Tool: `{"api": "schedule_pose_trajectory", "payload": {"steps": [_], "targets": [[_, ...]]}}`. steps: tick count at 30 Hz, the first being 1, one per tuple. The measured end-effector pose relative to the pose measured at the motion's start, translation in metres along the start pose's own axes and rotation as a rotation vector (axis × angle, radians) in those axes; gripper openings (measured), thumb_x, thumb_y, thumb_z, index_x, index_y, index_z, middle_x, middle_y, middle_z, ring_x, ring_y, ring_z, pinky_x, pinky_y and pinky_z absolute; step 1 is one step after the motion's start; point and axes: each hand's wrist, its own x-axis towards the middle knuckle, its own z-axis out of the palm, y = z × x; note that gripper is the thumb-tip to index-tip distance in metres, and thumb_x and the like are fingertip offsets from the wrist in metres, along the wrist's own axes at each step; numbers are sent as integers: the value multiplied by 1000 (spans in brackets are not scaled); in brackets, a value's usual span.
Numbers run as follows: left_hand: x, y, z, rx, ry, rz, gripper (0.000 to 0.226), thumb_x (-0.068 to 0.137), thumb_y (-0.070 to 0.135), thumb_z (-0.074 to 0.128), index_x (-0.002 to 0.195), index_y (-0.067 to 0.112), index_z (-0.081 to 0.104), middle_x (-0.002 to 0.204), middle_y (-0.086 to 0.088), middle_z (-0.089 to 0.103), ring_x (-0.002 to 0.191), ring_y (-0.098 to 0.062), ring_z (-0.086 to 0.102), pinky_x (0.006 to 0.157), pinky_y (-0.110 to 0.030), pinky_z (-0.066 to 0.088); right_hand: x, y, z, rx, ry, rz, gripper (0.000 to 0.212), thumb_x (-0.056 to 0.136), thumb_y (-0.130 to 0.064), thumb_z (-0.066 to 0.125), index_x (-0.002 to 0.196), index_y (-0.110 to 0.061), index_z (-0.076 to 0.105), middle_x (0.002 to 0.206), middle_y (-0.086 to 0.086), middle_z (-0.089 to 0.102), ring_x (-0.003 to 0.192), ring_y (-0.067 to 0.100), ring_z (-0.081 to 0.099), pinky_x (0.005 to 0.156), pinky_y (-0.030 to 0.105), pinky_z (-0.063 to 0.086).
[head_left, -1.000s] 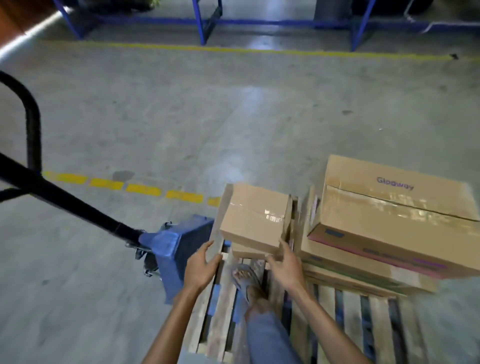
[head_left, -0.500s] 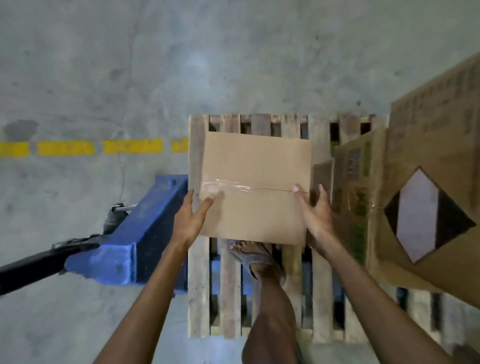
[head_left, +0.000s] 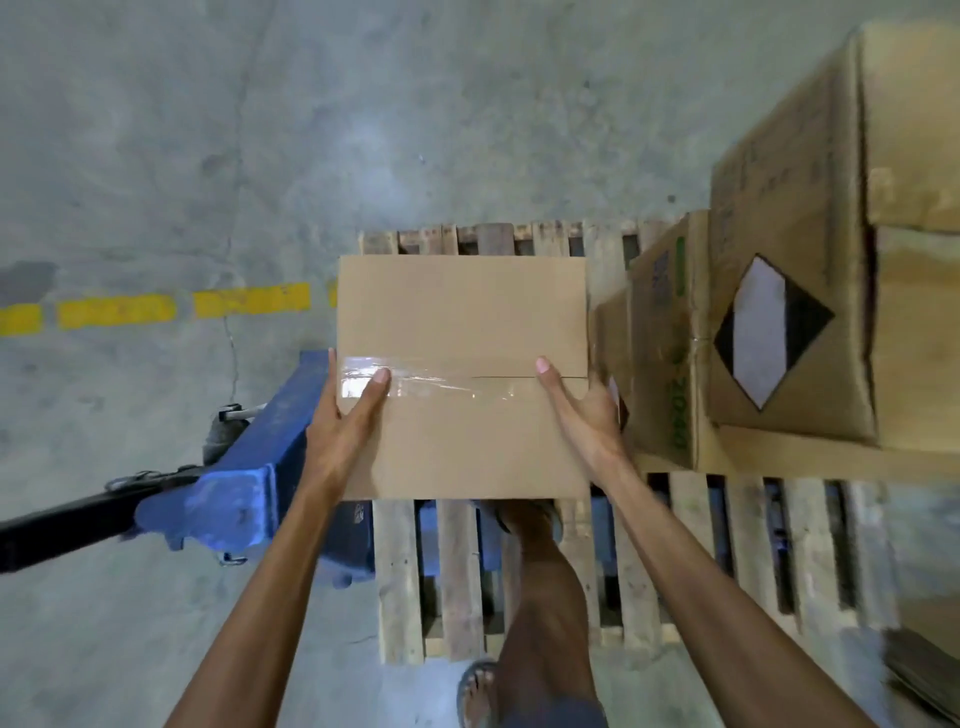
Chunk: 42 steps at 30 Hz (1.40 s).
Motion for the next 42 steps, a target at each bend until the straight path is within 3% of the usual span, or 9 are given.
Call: {"api": "schedule_pose_trajectory", "payload": {"steps": [2,6,14,17,24,27,32,35,42], "targets": [[-50,3,-29,-4,32,77,70,84,70,67,146,43,48,131,15,67,120,-9,63,106,-36,48,-53,-7,-6,4,-36,-114,94,81,-74,62,158,-29,32,156,-10,43,144,4,28,111,16,15],[-173,11,-85,-29,96,190,43,90,62,65,126,38,62,115,15,72,114,-15,67,103,-41,51,-173,-12,-30,58,-20,-289,97,69,-88,63,149,-36,44,142,-15,59,133,10,53,113,40,43],[-412,65,-132,-43,67,599,71,82,74,64,143,41,51,128,16,70,120,-7,64,110,-46,48,-422,-42,-163,178,246,-639,61,82,-61,72,131,-26,61,112,-19,70,104,-7,63,85,11,45],[-490,105,-108,-2,23,750,78,77,83,57,145,47,45,129,11,70,122,-17,64,110,-48,46,-496,-40,-240,198,430,-690,53,84,-58,72,126,-26,64,109,-18,73,102,-4,66,85,13,49],[-673,166,12,130,-253,1062,71,86,79,48,146,42,43,132,-10,68,122,-40,61,96,-45,47,-637,16,-427,317,790,-697,75,72,-82,63,126,-31,66,115,-18,73,113,4,65,106,38,49],[-744,167,79,216,-392,1163,83,86,82,42,156,37,34,142,-18,60,131,-42,54,104,-46,41,-688,71,-495,379,957,-663,85,68,-87,63,130,-29,65,119,-15,72,114,5,65,105,36,49],[-844,160,192,350,-627,1330,95,71,96,20,155,52,23,137,-16,64,124,-44,58,99,-50,45,-756,166,-578,500,1162,-537,63,79,-73,68,127,-32,67,116,-17,73,111,1,66,94,25,50],[-906,154,262,392,-744,1387,76,87,86,29,155,53,21,147,-9,58,129,-44,53,105,-51,40,-786,216,-625,546,1296,-485,55,84,-64,69,128,-30,67,115,-19,73,110,-3,65,102,29,50],[-1033,137,436,326,-914,1447,68,91,78,41,153,55,26,148,-6,57,136,-38,50,109,-48,38,-820,308,-780,580,1531,-354,80,67,-87,67,132,-40,61,120,-21,71,115,9,65,104,42,50]]}}
